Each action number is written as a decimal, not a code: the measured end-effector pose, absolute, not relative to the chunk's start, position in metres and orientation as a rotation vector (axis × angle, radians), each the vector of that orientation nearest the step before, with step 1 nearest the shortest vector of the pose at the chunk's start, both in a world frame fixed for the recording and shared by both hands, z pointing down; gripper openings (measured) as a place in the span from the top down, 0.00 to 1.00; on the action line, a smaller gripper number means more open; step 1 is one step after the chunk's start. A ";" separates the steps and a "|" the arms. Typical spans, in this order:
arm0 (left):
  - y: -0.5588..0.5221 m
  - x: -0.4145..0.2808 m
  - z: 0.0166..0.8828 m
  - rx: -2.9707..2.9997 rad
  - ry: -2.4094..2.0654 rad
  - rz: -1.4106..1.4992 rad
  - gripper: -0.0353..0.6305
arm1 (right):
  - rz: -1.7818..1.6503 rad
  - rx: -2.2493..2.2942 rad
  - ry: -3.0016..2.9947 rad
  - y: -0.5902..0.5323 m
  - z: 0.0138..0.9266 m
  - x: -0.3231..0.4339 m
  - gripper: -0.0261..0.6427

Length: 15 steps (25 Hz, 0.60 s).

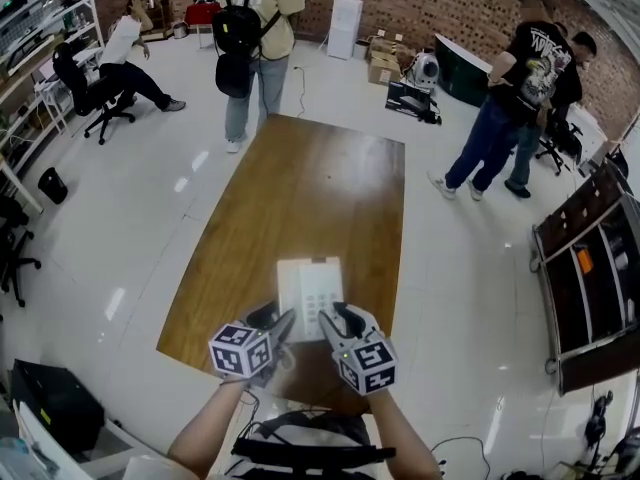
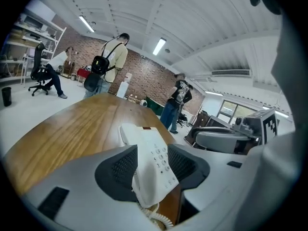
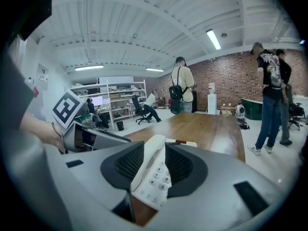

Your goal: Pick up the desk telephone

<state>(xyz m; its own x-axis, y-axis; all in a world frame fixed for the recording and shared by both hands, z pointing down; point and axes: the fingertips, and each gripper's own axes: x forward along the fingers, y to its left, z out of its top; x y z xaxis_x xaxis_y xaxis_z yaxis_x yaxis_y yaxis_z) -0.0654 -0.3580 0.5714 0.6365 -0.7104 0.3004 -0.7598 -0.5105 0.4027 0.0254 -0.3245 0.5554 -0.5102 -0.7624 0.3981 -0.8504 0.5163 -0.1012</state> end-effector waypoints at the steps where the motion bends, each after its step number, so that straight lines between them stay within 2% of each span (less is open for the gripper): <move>1: -0.360 -0.066 0.575 2.351 -1.145 0.140 0.65 | 0.416 1.353 -2.450 -0.326 0.558 0.028 0.75; 2: -0.362 -0.065 0.578 2.347 -1.133 0.147 0.64 | 0.425 1.358 -2.443 -0.328 0.561 0.030 0.75; 4: -0.364 -0.062 0.583 2.334 -1.108 0.156 0.54 | 0.458 1.356 -2.428 -0.331 0.569 0.035 0.75; 6: -0.366 -0.061 0.589 2.323 -1.101 0.162 0.54 | 0.496 1.339 -2.413 -0.332 0.579 0.038 0.65; 9: -0.370 -0.060 0.602 2.303 -1.080 0.186 0.52 | 0.534 1.326 -2.394 -0.336 0.592 0.041 0.63; 11: -0.371 -0.058 0.614 2.281 -1.049 0.211 0.42 | 0.586 1.317 -2.382 -0.338 0.602 0.045 0.58; 12: -0.373 -0.057 0.619 2.268 -1.042 0.222 0.42 | 0.623 1.312 -2.377 -0.340 0.608 0.047 0.55; 15: -0.378 -0.058 0.634 2.225 -1.042 0.240 0.42 | 0.727 1.307 -2.357 -0.346 0.625 0.056 0.55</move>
